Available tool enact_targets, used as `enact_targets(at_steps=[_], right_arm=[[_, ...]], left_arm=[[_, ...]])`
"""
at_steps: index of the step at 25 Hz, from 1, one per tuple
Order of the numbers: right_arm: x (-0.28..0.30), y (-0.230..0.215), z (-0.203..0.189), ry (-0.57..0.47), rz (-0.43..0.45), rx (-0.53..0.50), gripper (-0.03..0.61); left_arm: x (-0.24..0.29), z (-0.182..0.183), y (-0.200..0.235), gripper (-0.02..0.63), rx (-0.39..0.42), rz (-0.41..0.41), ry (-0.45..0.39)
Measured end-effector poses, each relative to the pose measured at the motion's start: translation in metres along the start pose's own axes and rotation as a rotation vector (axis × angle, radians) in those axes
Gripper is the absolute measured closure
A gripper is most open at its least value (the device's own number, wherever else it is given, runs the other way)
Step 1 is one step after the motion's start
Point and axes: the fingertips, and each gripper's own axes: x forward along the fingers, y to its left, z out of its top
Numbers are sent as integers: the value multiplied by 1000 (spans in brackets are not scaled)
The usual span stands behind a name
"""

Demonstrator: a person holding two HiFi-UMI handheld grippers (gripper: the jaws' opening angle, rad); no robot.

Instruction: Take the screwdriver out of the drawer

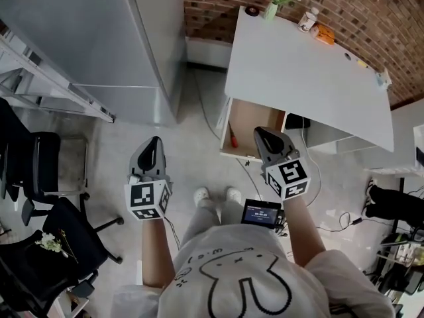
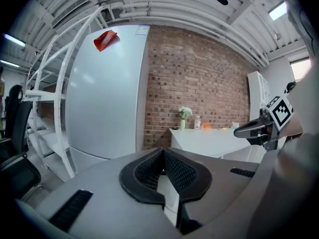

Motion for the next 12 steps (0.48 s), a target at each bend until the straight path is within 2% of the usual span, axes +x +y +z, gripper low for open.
enact_targets(at_steps=[12], right_arm=[[44,-11,-68,119,94,44,555]], left_arm=[[20,-79,6,601,-90,71,148]])
